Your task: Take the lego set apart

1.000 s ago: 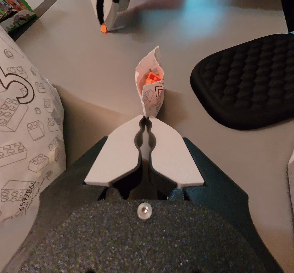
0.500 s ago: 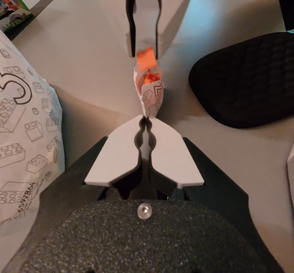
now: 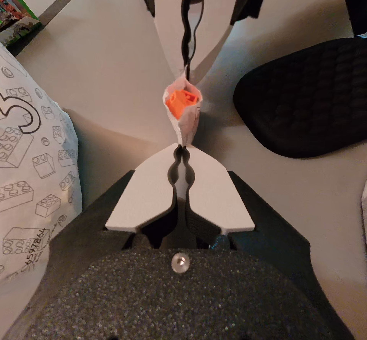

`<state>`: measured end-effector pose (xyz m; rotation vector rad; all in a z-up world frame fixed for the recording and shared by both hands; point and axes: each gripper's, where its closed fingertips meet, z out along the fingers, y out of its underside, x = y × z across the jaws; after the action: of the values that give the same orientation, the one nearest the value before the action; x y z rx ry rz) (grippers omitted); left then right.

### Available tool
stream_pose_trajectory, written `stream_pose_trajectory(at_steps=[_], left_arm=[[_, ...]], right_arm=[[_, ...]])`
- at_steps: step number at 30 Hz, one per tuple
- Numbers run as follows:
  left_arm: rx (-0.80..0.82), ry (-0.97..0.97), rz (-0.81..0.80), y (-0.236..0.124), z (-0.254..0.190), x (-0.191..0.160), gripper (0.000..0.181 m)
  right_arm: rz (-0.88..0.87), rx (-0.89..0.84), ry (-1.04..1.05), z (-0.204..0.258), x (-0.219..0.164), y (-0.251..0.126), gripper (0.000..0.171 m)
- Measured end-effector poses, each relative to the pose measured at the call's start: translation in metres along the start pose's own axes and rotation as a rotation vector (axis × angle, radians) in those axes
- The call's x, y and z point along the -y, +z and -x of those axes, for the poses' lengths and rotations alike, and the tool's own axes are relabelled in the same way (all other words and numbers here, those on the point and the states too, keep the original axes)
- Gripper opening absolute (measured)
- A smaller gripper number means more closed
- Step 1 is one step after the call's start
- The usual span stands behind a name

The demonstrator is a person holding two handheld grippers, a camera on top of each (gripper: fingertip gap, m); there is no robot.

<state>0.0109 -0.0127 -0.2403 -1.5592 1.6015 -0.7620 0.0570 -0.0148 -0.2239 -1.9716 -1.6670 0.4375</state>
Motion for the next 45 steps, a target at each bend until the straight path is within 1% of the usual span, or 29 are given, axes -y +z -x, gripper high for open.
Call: stream_pose_trajectory(at_steps=[2, 5, 9, 12, 16, 18, 20, 22, 24, 28, 30, 33, 36, 38, 42, 45], left_arm=[[-0.013, 0.019, -0.032, -0.006, -0.002, 0.009, 0.001], [-0.009, 0.040, -0.104, -0.025, 0.000, 0.035, 0.001], [0.022, 0.027, -0.174, -0.058, 0.018, 0.072, 0.001], [0.076, 0.008, -0.210, -0.083, 0.043, 0.098, 0.001], [0.187, 0.019, -0.225, -0.116, 0.089, 0.133, 0.001], [0.220, 0.017, -0.216, -0.128, 0.110, 0.148, 0.001], [0.267, 0.018, -0.197, -0.135, 0.133, 0.156, 0.001], [0.262, 0.001, -0.154, -0.131, 0.147, 0.151, 0.001], [0.259, -0.024, -0.100, -0.123, 0.157, 0.138, 0.001], [0.241, -0.055, 0.018, -0.105, 0.164, 0.104, 0.003], [0.243, -0.050, 0.044, -0.101, 0.165, 0.094, 0.005], [0.243, -0.045, 0.043, -0.102, 0.166, 0.089, 0.006], [0.241, -0.028, 0.071, -0.103, 0.167, 0.086, 0.003], [0.245, -0.009, 0.113, -0.102, 0.168, 0.081, 0.001], [0.233, 0.032, 0.186, -0.100, 0.160, 0.072, 0.002], [0.257, 0.065, 0.172, -0.105, 0.158, 0.076, 0.004]], right_arm=[[-0.026, 0.039, -0.014, 0.002, 0.005, -0.009, 0.000], [-0.093, 0.106, -0.035, 0.000, 0.023, -0.033, 0.000], [-0.153, 0.077, -0.092, -0.021, 0.058, -0.064, 0.000], [-0.158, 0.021, -0.141, -0.046, 0.088, -0.084, 0.000], [-0.156, -0.067, -0.209, -0.086, 0.128, -0.113, 0.000], [-0.142, -0.093, -0.233, -0.108, 0.144, -0.124, 0.000], [-0.126, -0.115, -0.250, -0.130, 0.155, -0.128, 0.000], [-0.099, -0.131, -0.255, -0.150, 0.158, -0.125, 0.000], [-0.066, -0.126, -0.249, -0.163, 0.153, -0.113, 0.000], [0.008, -0.101, -0.259, -0.170, 0.134, -0.079, 0.000], [0.033, -0.079, -0.273, -0.169, 0.127, -0.066, 0.000], [0.058, -0.038, -0.292, -0.164, 0.122, -0.049, 0.000], [0.083, 0.007, -0.305, -0.160, 0.121, -0.036, 0.000], [0.114, 0.030, -0.311, -0.158, 0.120, -0.030, 0.000], [0.173, 0.113, -0.307, -0.151, 0.115, -0.020, 0.000], [0.225, 0.187, -0.277, -0.148, 0.113, -0.017, 0.000]])
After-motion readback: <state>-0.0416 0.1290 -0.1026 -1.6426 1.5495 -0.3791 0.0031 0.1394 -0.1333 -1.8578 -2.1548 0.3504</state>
